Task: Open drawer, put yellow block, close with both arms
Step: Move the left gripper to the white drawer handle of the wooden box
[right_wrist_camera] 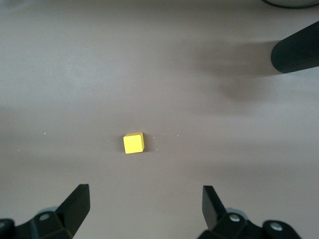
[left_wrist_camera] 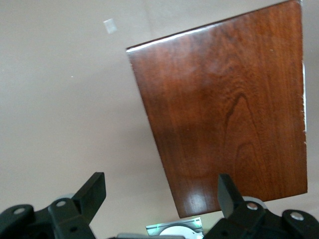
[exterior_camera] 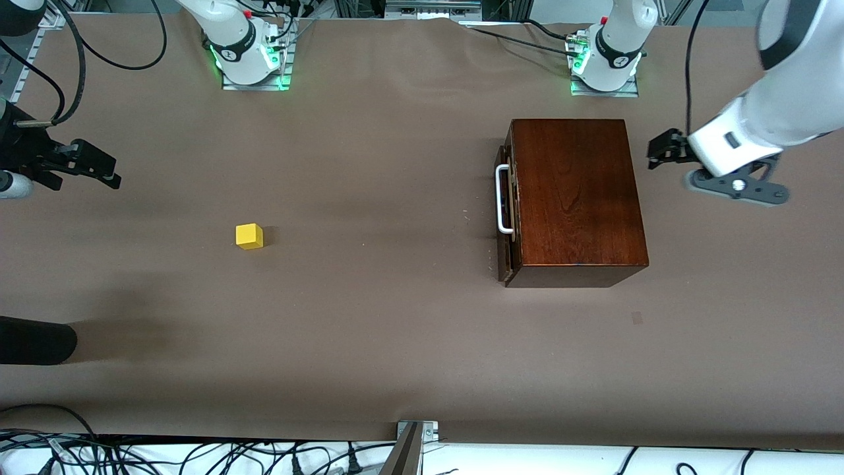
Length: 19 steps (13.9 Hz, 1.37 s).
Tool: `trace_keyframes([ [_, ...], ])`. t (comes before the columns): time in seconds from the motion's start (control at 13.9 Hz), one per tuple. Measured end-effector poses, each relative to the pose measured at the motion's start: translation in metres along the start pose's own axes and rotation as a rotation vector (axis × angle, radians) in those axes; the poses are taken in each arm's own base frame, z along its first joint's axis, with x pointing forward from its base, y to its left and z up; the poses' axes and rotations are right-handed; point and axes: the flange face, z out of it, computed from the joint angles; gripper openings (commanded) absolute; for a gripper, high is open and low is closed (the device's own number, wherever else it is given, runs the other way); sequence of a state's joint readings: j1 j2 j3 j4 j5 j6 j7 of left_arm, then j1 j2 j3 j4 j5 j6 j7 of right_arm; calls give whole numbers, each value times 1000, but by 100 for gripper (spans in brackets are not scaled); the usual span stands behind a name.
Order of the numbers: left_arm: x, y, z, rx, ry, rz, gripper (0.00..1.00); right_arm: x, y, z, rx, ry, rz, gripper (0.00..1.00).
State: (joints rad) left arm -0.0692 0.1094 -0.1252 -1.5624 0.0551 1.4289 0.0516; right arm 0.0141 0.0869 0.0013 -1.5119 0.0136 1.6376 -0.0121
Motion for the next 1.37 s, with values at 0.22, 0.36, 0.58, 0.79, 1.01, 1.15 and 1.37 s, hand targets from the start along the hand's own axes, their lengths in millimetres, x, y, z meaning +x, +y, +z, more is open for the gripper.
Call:
trace_keyframes([
  [0.22,13,62,13,16,-20,-82,100,0,0,0,0,0,0,100],
  [0.36,26,113,24,23,17,-145,100,0,1,0,0,0,1,100],
  [0.58,49,184,51,14,72,-222,100,0,1,1,0,-1,1,100],
  [0.79,59,242,89,74,86,-261,100,0,1,1,-1,-1,2,100],
  [1.01,58,295,129,179,110,-282,100,0,1,1,-1,-1,2,100],
  [1.15,60,317,153,211,134,-266,100,0,1,1,-1,-1,2,100],
  [1.37,63,321,182,225,143,-244,100,0,1,1,-1,-1,2,100],
])
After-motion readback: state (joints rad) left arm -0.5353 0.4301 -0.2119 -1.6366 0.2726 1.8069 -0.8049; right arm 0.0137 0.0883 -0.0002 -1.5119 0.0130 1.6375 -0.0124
